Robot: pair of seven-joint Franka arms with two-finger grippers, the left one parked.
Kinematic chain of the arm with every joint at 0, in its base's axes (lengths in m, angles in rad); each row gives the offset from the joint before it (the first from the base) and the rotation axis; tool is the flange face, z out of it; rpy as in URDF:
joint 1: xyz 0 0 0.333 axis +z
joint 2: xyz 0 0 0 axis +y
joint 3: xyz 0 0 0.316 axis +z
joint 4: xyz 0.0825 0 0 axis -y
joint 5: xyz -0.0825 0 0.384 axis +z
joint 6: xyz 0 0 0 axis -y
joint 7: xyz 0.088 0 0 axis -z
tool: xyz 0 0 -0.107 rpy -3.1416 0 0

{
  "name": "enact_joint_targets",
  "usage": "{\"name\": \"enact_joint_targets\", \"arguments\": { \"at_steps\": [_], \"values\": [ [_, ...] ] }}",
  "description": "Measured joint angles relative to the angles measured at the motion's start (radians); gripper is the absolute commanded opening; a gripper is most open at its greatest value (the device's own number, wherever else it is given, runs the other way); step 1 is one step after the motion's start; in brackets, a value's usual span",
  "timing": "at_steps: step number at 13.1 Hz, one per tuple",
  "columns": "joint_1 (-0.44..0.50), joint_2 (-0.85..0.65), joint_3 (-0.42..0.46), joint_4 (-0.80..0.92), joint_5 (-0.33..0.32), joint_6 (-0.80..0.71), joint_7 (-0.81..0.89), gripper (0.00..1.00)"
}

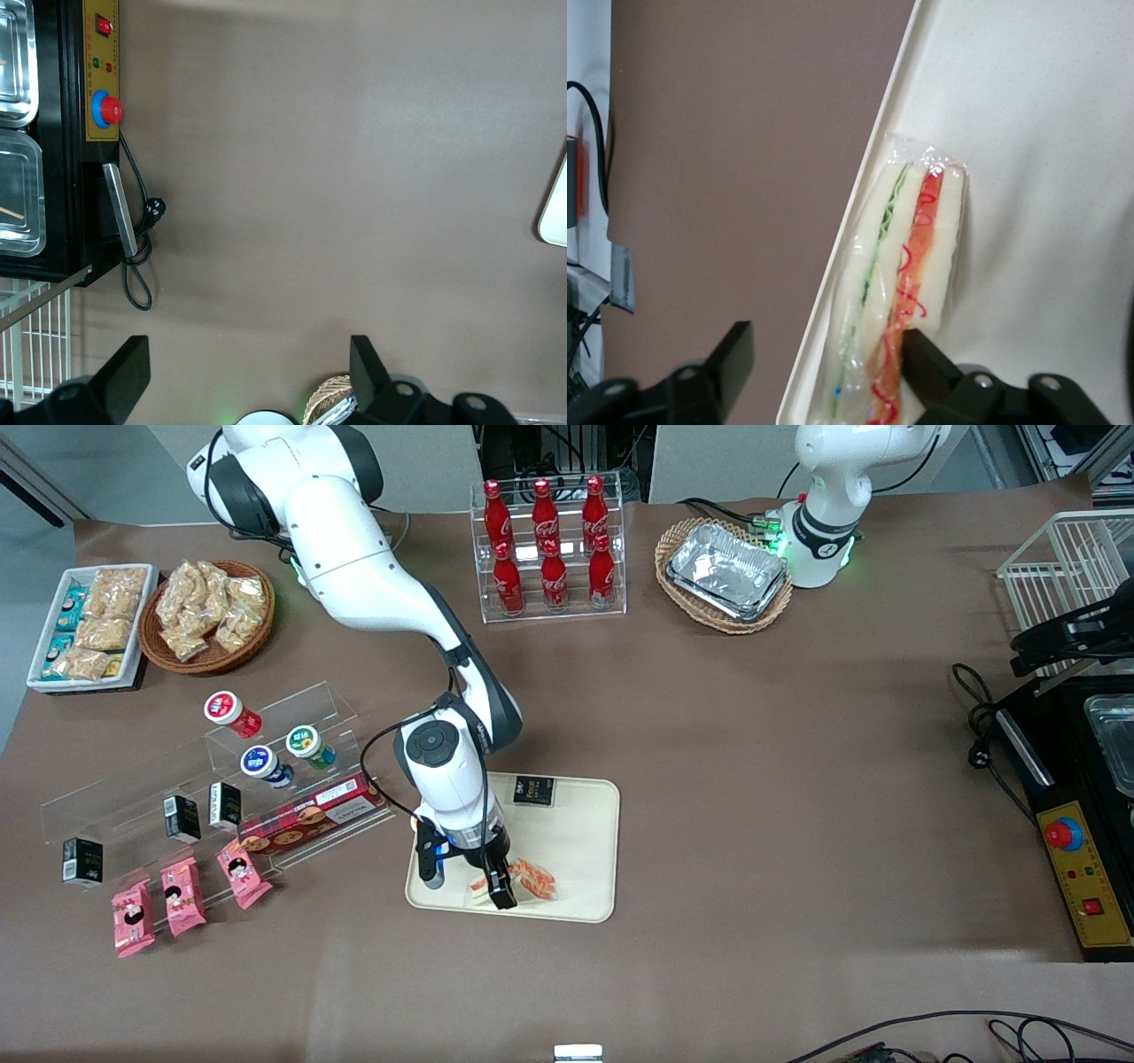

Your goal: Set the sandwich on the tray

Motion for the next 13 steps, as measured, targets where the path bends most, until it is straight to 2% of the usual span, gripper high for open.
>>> {"name": "enact_joint_targets", "arguments": {
  "at_steps": [9, 13],
  "values": [
    [-0.006, -0.011, -0.011, 0.014, 0.000, -0.001, 0.000, 1.00],
    [-0.029, -0.075, -0.013, 0.024, 0.000, -0.146, -0.048, 1.00]
  ]
}}
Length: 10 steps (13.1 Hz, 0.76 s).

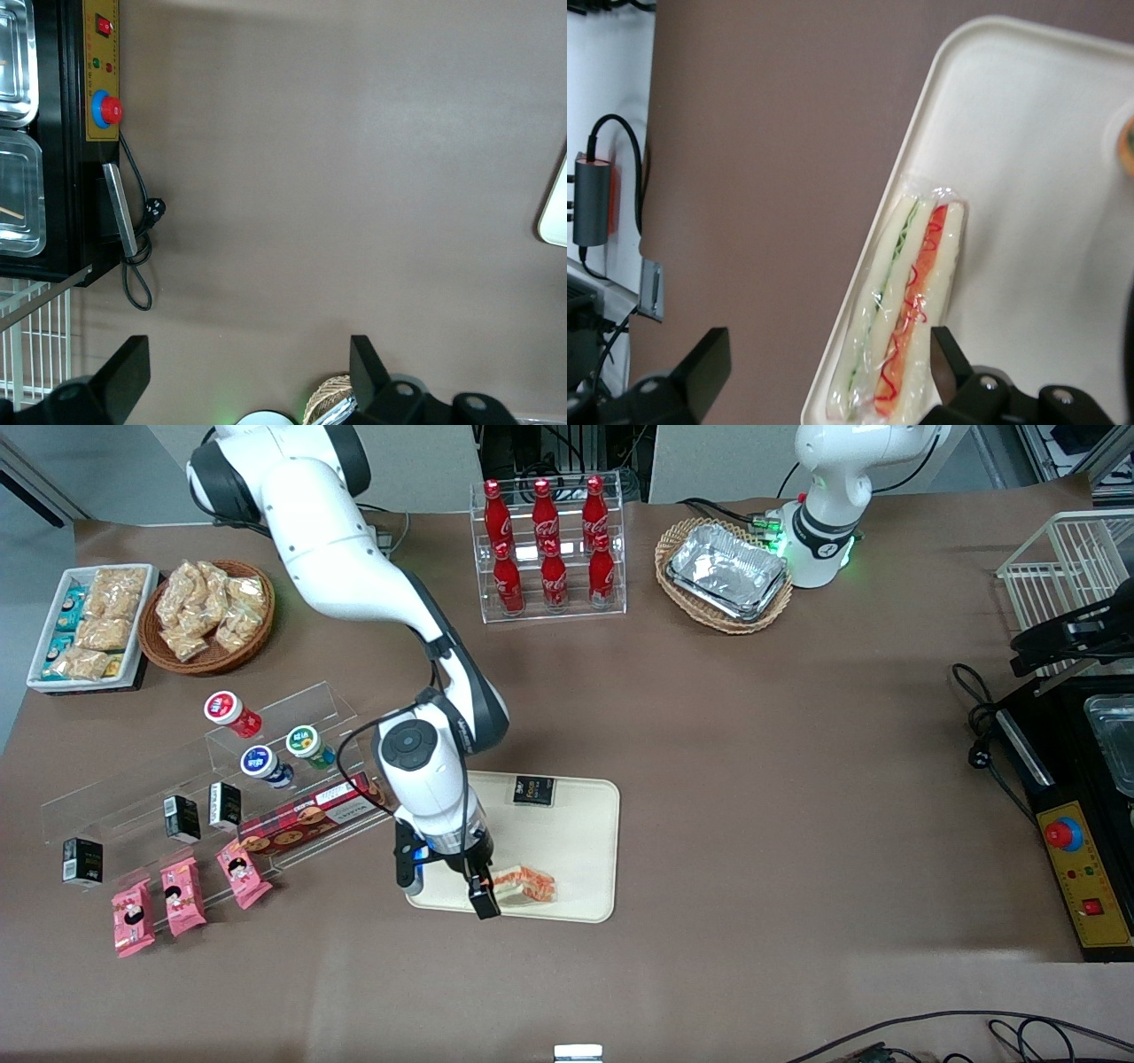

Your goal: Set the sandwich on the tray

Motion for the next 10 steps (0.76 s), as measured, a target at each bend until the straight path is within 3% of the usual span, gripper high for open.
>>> {"name": "enact_joint_targets", "arguments": {
  "at_steps": [10],
  "values": [
    [-0.049, -0.336, -0.040, 0.014, -0.013, -0.627, -0.683, 1.00]
  ]
}}
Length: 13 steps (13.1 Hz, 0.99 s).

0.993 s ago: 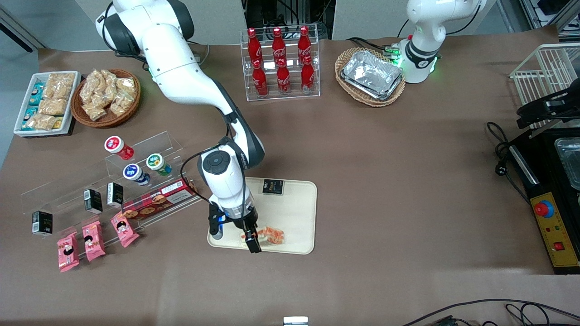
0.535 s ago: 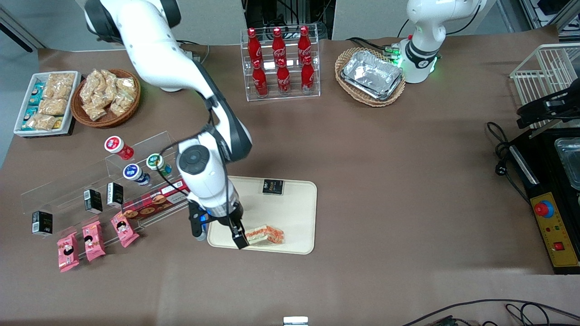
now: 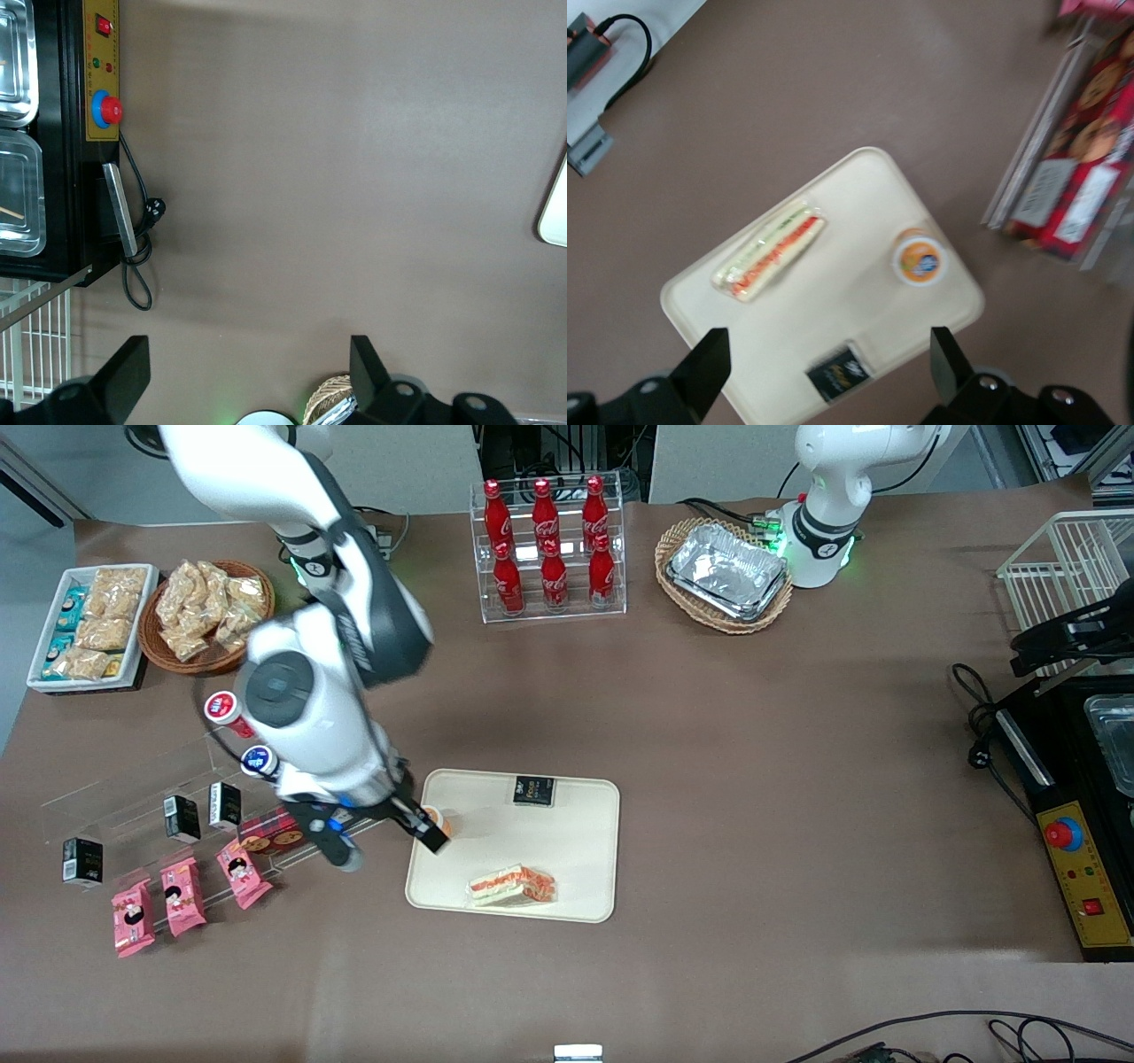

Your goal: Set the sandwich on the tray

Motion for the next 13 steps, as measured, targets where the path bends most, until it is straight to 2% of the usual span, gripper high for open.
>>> {"name": "enact_joint_targets", "arguments": {
  "at_steps": [3, 7, 9, 11, 13],
  "values": [
    [-0.071, -0.113, -0.006, -0.001, -0.013, -0.150, -0.211, 1.00],
    [-0.187, -0.211, 0.005, -0.005, -0.056, -0.248, -0.475, 1.00],
    [-0.306, -0.250, 0.080, -0.012, -0.075, -0.275, -0.589, 1.00],
    [-0.465, -0.296, 0.196, -0.040, -0.121, -0.284, -0.713, 1.00],
    [-0.571, -0.337, 0.244, -0.065, -0.133, -0.290, -0.823, 1.00]
  ]
}}
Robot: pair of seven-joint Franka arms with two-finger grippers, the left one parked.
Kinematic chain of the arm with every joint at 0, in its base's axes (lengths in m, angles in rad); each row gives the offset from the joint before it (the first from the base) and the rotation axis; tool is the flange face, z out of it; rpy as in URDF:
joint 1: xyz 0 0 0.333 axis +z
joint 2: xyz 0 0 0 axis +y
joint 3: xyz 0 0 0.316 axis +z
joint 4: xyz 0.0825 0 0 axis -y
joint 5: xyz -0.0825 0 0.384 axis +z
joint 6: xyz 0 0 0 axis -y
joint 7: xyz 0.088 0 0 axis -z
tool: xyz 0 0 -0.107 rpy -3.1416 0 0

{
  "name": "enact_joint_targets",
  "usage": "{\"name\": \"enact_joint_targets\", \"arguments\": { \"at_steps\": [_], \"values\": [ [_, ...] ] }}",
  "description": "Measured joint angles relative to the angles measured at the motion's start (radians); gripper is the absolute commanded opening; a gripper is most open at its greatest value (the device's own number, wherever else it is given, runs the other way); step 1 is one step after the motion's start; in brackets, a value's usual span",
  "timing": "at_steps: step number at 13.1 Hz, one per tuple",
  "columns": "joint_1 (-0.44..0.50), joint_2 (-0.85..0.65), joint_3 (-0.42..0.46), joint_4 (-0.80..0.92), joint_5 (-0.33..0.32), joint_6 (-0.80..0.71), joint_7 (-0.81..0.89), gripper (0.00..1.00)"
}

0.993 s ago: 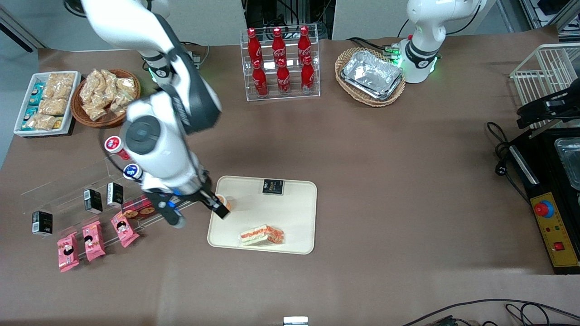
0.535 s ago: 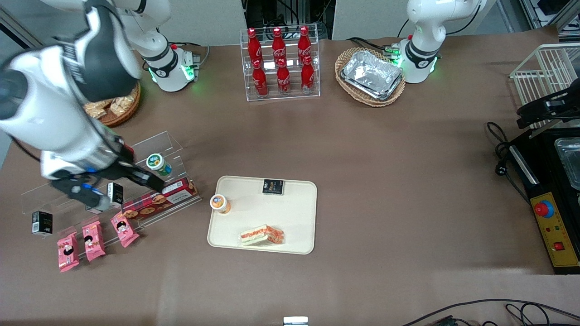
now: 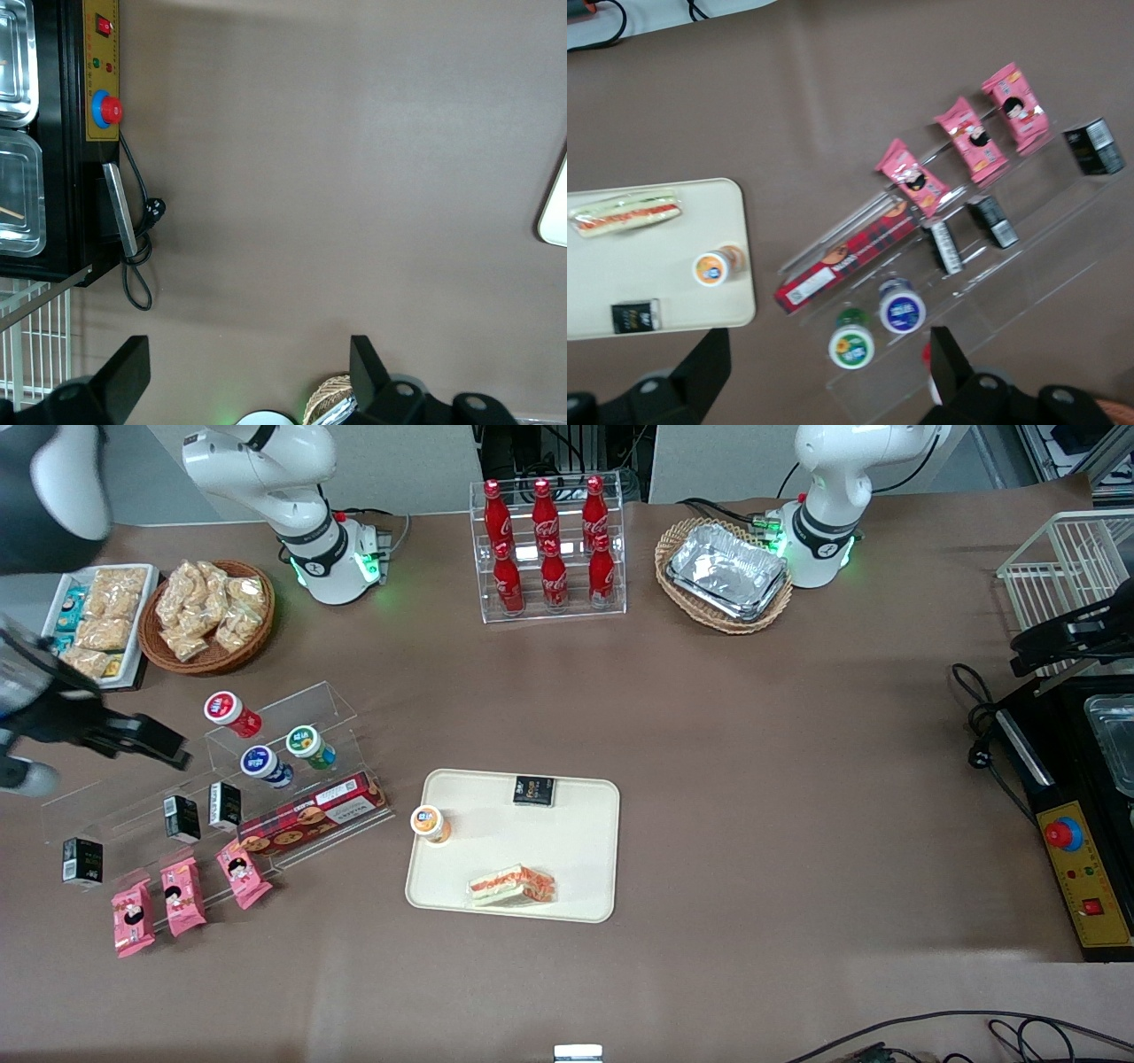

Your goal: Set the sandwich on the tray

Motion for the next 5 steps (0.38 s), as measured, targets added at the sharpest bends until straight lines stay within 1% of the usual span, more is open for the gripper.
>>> {"name": "enact_joint_targets", "arguments": {
  "at_steps": [3, 5],
  "values": [
    [-0.086, -0.029, 0.002, -0.016, -0.002, -0.003, -0.162, 1.00],
    [-0.117, -0.032, -0.008, -0.023, -0.002, -0.003, -0.207, 1.00]
  ]
}}
